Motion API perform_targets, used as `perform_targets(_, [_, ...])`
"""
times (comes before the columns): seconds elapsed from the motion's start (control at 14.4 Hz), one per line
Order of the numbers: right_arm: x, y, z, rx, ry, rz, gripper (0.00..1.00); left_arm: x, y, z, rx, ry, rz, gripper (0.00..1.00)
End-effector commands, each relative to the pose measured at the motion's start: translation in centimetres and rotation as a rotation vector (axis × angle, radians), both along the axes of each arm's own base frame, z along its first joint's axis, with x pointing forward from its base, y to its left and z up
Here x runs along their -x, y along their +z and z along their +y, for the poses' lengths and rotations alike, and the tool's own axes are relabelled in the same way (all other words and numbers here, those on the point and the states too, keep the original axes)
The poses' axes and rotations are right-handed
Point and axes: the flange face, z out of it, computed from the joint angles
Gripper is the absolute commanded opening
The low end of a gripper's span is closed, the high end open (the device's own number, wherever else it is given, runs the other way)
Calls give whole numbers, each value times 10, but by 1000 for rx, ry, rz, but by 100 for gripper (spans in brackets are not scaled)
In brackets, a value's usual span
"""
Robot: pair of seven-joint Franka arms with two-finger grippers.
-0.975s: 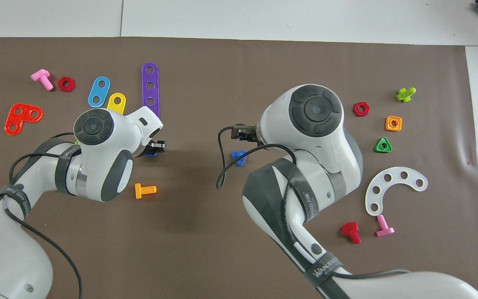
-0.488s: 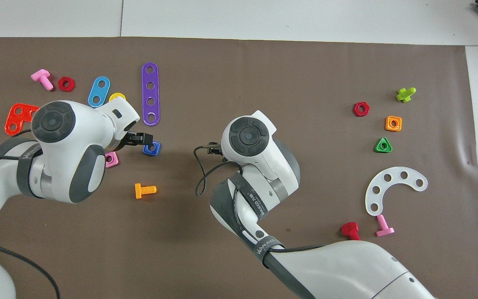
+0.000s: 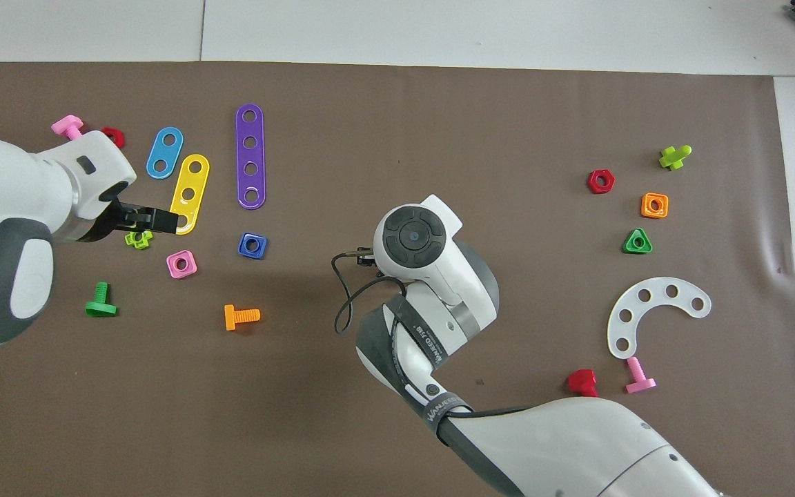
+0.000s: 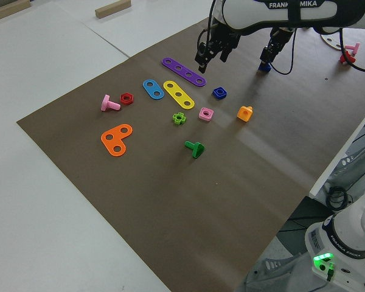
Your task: Unscrew and place screws in storage area
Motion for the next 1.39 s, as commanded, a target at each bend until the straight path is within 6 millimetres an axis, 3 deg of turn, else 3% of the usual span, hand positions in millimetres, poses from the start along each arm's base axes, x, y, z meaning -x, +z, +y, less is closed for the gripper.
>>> perform_targets(0.0, [2,3,-4,8,11,-25,59,-8,52,30,-18,-12,-13,100])
perform_targets(0.28, [2,8,-1,7,13,-26,59,-11,132,48,-25,-29,-29,100])
perform_targets(0.42, [0,20,-1,1,13,-37,59,-7,150,49,-27,-27,-12,100])
perform_targets(0.63, [0,21,-1,-5,12,-44,57,2,168,47,-26,-27,11,100])
perform_targets(0.77, [2,19,-1,-5,15,-44,55,14,161,41,-22,-39,32,100])
perform_targets(1.05, [4,14,-3,1,15,-35,49,17,155,42,-23,-39,43,100])
perform_targets(1.18, [5,13,-2,1,17,-35,35,20,155,43,-23,-35,60,100])
perform_targets(1.25, [5,13,-3,3,18,-32,4,21,155,43,-24,-37,68,100])
perform_targets(1.32, [5,12,-4,2,14,-30,0,22,154,43,-24,-35,72,100])
